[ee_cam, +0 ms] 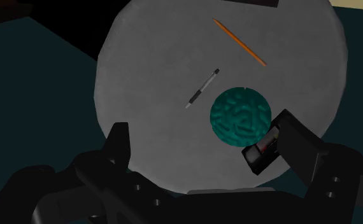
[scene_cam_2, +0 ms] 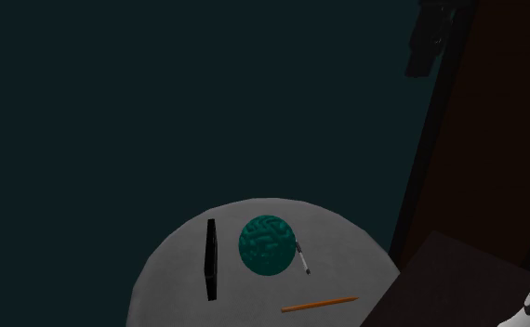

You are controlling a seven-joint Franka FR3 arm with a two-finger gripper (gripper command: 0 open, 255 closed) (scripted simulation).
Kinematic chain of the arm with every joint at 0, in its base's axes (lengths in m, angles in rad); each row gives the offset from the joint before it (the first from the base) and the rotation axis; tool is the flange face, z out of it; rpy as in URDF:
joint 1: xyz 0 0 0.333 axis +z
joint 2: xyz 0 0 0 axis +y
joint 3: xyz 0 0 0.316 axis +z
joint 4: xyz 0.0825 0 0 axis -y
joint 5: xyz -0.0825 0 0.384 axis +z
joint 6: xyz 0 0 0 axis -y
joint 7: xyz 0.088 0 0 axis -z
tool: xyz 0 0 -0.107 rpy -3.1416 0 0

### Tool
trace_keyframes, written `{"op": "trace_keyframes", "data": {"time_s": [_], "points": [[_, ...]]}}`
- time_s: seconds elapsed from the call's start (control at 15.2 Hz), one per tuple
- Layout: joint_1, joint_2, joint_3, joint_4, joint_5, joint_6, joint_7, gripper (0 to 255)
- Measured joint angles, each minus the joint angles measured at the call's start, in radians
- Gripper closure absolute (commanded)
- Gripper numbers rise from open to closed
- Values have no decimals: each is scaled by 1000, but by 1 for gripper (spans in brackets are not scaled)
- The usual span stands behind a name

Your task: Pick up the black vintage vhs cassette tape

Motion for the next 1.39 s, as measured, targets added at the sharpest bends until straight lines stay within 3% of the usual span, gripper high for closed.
{"op": "trace_keyframes", "data": {"time_s": [0.26, 0.66, 1.39], "points": [[2, 18, 44, -32, 25, 48, 62, 0], [7, 111, 165, -98, 87, 202, 230, 0], [-13, 434, 391, -65, 119, 487, 566, 0]]}}
